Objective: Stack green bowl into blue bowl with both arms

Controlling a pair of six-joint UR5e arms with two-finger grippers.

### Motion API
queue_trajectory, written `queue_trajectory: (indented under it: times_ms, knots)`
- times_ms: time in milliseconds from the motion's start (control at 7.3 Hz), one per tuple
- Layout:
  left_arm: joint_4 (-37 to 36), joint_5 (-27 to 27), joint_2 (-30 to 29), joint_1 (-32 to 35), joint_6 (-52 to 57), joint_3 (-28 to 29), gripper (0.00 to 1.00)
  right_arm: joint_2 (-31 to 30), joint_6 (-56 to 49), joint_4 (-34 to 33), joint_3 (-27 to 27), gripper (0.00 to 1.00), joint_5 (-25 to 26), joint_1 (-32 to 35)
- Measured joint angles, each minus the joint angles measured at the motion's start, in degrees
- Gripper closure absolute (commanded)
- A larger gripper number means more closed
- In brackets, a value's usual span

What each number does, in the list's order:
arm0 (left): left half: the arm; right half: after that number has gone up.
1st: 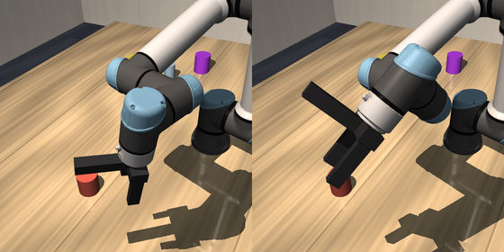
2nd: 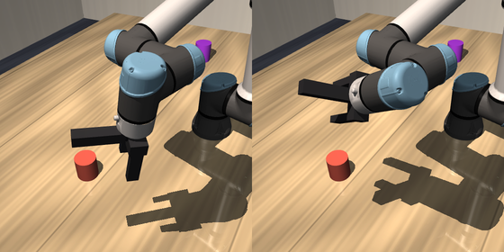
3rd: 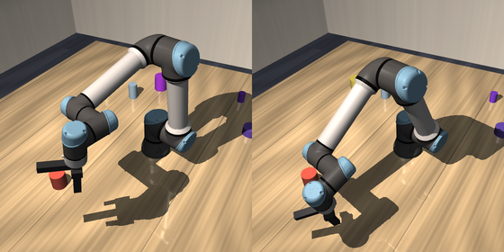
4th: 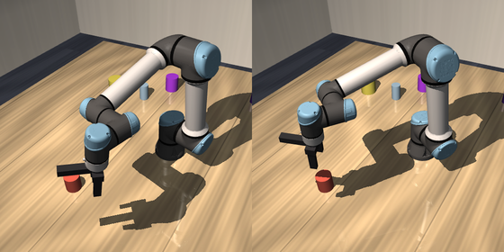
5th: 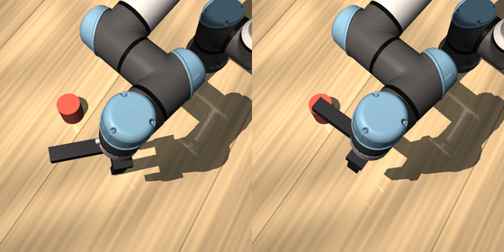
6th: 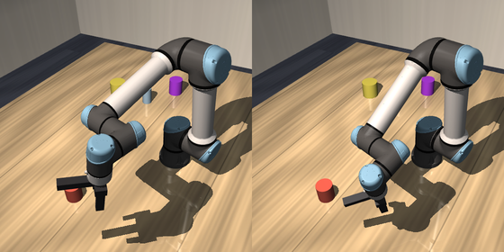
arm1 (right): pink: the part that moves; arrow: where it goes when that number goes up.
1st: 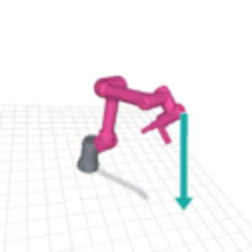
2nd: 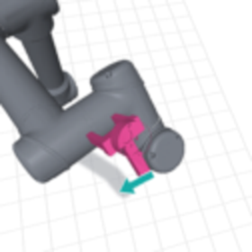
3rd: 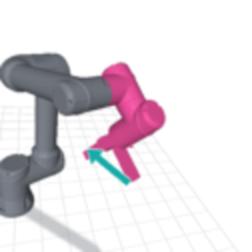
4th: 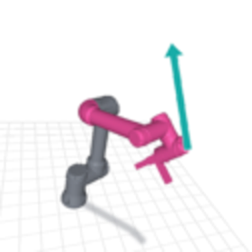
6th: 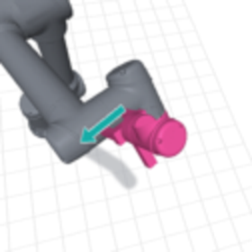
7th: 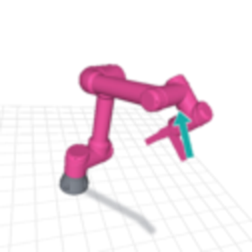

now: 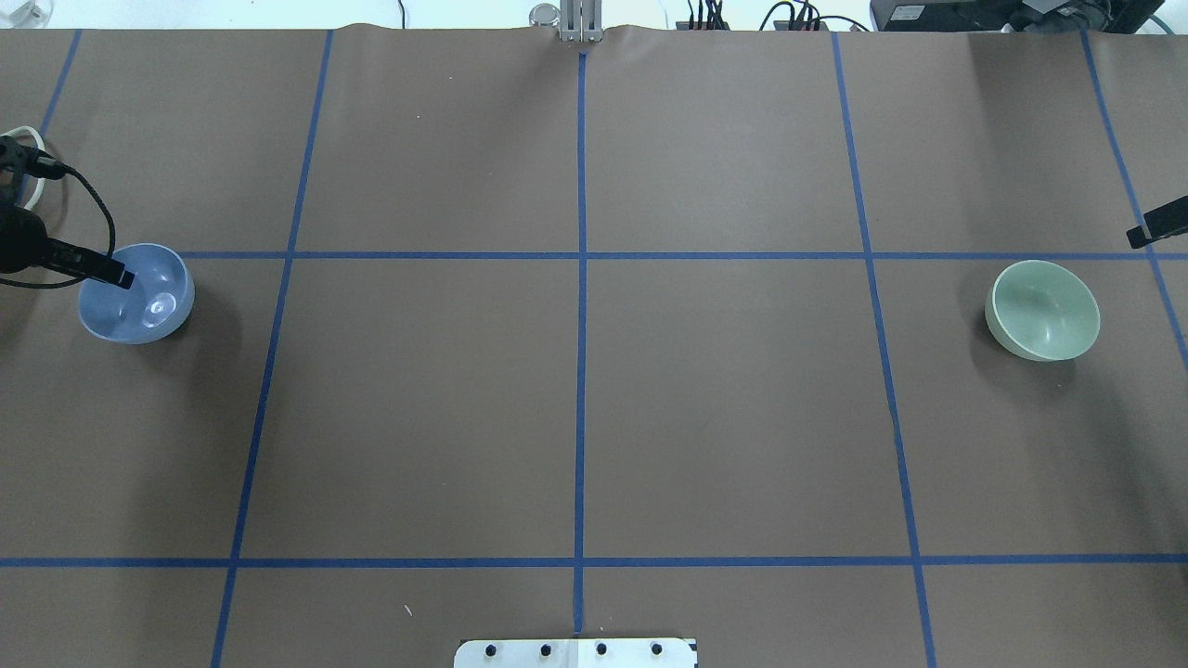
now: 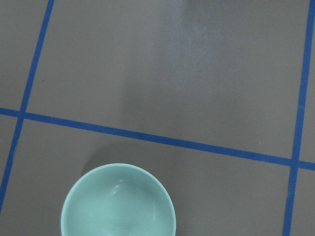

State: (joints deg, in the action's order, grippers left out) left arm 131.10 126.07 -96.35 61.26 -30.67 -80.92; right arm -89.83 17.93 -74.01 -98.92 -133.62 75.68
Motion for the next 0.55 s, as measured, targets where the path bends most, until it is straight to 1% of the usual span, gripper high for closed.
queue_trajectory:
  times_ms: [274, 411, 548]
  knots:
    - [0.02, -0.41, 0.02, -0.46, -0.04, -0.1, 0.58, -0.01, 0.0, 0.05, 0.01, 0.0, 0.09, 0.0]
    - [0.03, -0.45, 0.02, -0.49, 0.04, -0.13, 0.75, -0.05, 0.0, 0.1, 0.02, 0.0, 0.05, 0.0]
    - [0.03, -0.47, 0.02, -0.52, 0.18, -0.11, 0.95, -0.07, 0.01, 0.16, 0.03, 0.0, -0.02, 0.0]
